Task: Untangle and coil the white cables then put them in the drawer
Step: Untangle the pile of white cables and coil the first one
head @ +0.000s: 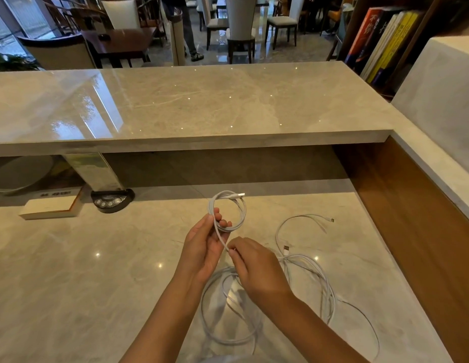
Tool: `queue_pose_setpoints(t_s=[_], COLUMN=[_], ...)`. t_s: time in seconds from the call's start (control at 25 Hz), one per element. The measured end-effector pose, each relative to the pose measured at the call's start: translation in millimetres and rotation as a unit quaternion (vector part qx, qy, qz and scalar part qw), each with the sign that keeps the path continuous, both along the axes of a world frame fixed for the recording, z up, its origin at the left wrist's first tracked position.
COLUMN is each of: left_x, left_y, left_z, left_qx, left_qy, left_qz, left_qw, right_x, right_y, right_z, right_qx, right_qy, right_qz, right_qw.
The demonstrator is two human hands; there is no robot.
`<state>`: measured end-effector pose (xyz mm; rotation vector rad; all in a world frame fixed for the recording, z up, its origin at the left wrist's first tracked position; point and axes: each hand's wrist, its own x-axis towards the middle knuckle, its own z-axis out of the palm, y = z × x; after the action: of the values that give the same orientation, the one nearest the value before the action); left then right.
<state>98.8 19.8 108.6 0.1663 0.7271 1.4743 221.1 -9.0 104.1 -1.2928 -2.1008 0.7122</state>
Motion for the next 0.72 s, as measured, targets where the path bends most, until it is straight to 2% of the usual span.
queue_pose_setpoints(t_s=[0.12, 0.28, 0.32, 0.36, 0.44, 0.48, 0.52, 0.64, 0.72], left_x=[-4, -7, -8, -9, -10, -9, -8, -6, -5], left_y=[2, 1, 0, 0, -3, -4, -5, -7, -8], left_z=[1, 6, 6, 7, 8, 8, 8, 9, 10], left_qx=[0.002, 0.014, 0.012, 0.011, 0.011, 0.01, 0.008, 0.012, 0.012], left_qy=[-0.003, 0.019, 0.02, 0.027, 0.049, 0.057, 0.063, 0.097, 0.129], left_qz=[-0.013, -0.02, -0.022, -0.029, -0.056, -0.073, -0.09, -0.133, -0.162], left_qw=[1.0, 1.0, 0.999, 0.999, 0.997, 0.996, 0.994, 0.986, 0.978], right_x=[9, 30, 37, 42, 47, 49, 50, 53, 55], right_y=[4, 13, 14, 16, 24, 30, 37, 53, 61], right_z=[-8, -23, -26, -22, 0, 11, 21, 47, 55], right_qx=[0.01, 0.071, 0.07, 0.04, -0.08, -0.094, -0.079, -0.045, 0.031], right_qy=[-0.027, -0.127, -0.125, -0.081, 0.064, 0.11, 0.106, 0.058, -0.079], right_qz=[0.015, -0.011, -0.024, -0.045, -0.066, -0.059, -0.044, -0.003, 0.012], right_qw=[0.999, 0.989, 0.989, 0.995, 0.992, 0.988, 0.99, 0.997, 0.996])
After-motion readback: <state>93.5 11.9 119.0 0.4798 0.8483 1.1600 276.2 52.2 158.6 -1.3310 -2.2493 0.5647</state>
